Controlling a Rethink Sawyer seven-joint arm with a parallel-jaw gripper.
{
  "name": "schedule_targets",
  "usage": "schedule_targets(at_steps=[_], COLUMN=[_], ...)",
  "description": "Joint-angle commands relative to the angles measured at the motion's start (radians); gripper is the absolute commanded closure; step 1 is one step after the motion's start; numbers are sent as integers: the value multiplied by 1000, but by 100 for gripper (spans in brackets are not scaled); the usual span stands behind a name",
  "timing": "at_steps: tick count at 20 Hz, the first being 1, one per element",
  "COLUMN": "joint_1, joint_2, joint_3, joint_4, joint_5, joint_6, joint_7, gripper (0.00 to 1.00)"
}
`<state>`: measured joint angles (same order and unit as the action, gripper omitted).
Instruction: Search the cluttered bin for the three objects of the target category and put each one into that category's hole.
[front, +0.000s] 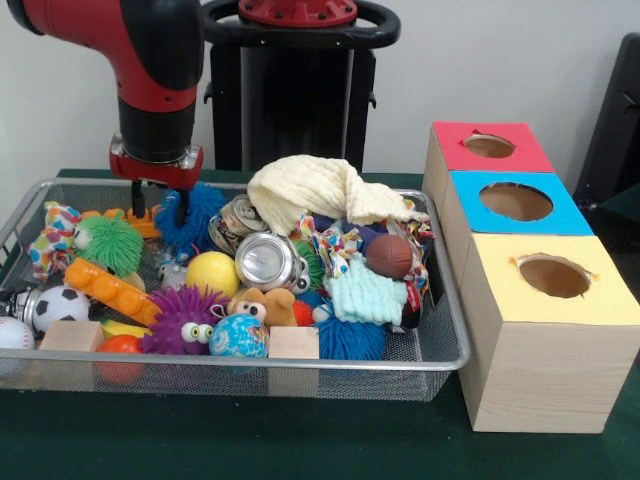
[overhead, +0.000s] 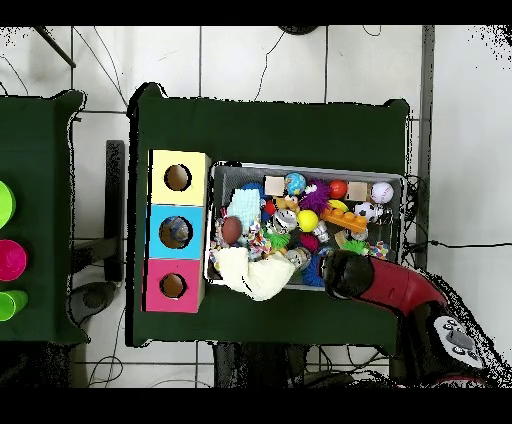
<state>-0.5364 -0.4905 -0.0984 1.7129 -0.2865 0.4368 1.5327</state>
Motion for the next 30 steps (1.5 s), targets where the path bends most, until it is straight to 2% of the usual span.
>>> schedule_targets(at_steps=[1, 5, 6, 10, 13, 24, 30], joint_1=[6, -2, -23, -121, -142, -139, -140], joint_2=[24, 18, 19, 48, 38, 52, 43], joint_3=[-25, -15, 6, 115, 137, 124, 135], joint_4=[18, 34, 55, 148, 212, 266, 299], joint_5=[39, 54, 61, 90, 125, 216, 256], joint_6=[109, 78, 35, -243, -316, -176, -162], joint_7=[166, 162, 163, 221, 279, 211, 197], gripper=[0, 0, 0, 0, 0, 0, 0])
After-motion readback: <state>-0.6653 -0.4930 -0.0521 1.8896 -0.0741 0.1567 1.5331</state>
